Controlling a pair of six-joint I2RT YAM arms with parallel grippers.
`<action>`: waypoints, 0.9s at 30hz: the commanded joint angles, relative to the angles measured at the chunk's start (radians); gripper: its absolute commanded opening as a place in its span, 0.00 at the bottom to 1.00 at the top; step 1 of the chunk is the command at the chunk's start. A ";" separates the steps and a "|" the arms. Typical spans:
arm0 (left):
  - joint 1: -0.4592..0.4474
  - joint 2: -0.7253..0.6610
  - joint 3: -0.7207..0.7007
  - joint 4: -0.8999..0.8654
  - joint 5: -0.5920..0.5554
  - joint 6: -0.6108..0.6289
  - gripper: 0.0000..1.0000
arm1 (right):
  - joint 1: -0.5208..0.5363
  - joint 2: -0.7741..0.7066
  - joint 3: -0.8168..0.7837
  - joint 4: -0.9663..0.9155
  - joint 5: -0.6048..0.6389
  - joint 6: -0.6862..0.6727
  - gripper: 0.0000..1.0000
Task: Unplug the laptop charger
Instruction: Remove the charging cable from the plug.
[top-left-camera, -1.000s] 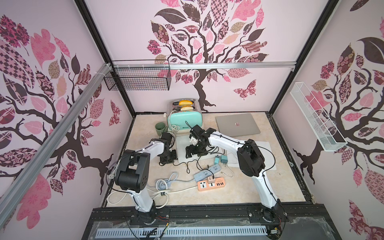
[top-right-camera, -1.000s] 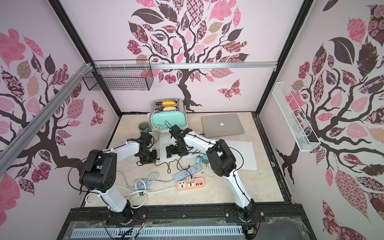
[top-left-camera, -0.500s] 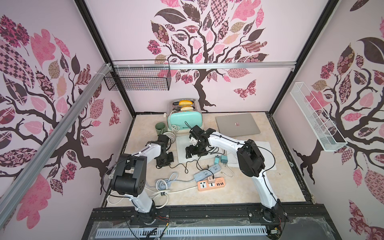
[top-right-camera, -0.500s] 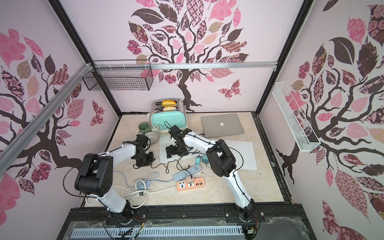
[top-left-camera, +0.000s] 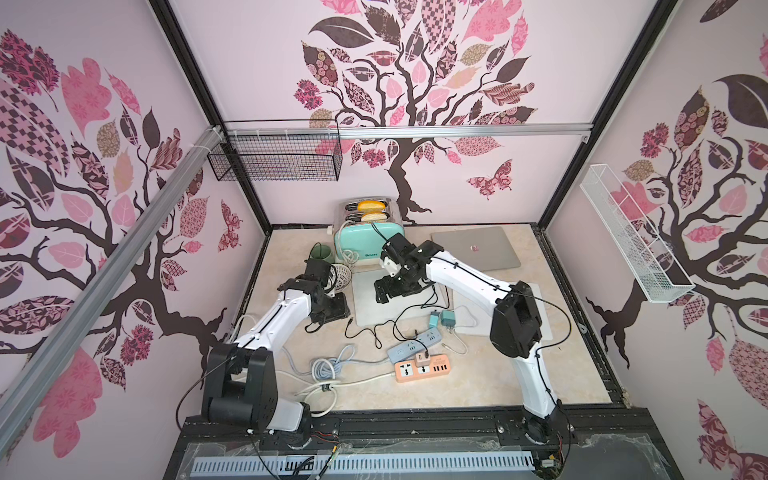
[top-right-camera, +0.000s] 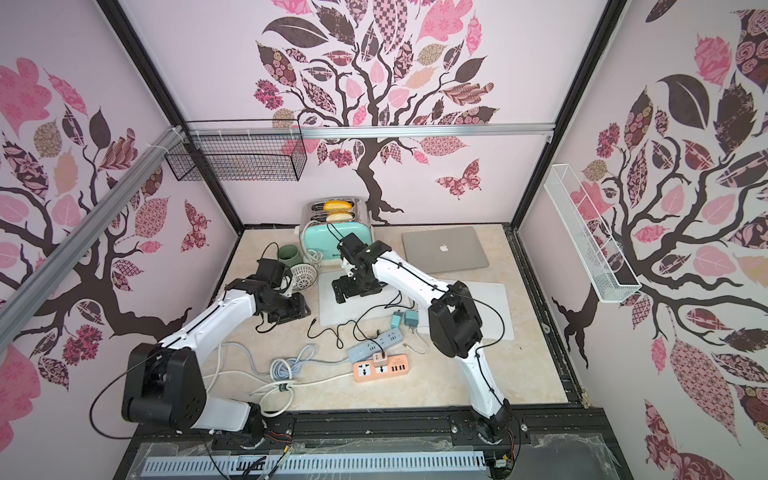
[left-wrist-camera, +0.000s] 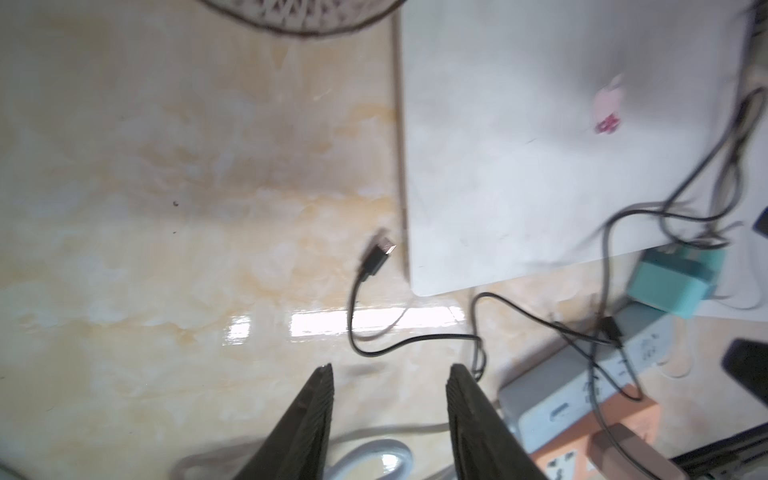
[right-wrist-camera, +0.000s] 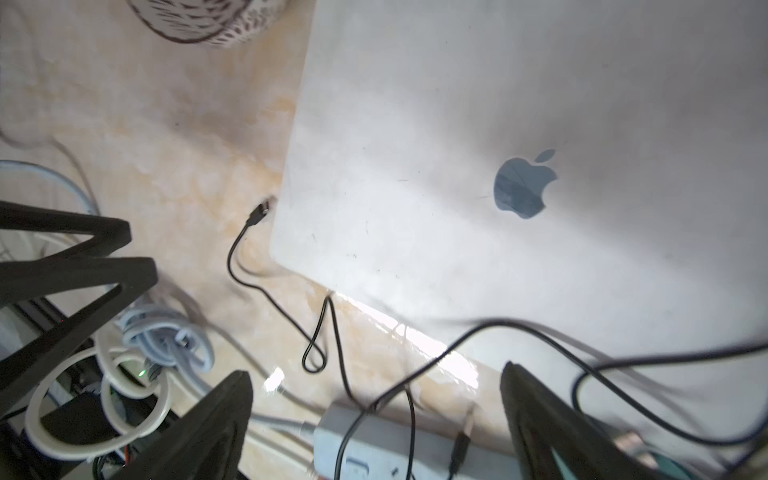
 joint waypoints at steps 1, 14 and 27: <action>-0.040 -0.039 0.025 -0.022 0.109 0.022 0.58 | -0.005 -0.150 -0.054 -0.089 0.055 -0.028 0.96; -0.324 -0.259 -0.203 0.097 0.424 -0.107 0.84 | -0.005 -0.736 -0.577 -0.121 -0.057 -0.057 0.99; -0.473 -0.167 -0.269 0.282 0.371 -0.189 0.81 | -0.001 -0.756 -0.837 0.037 -0.095 -0.076 0.97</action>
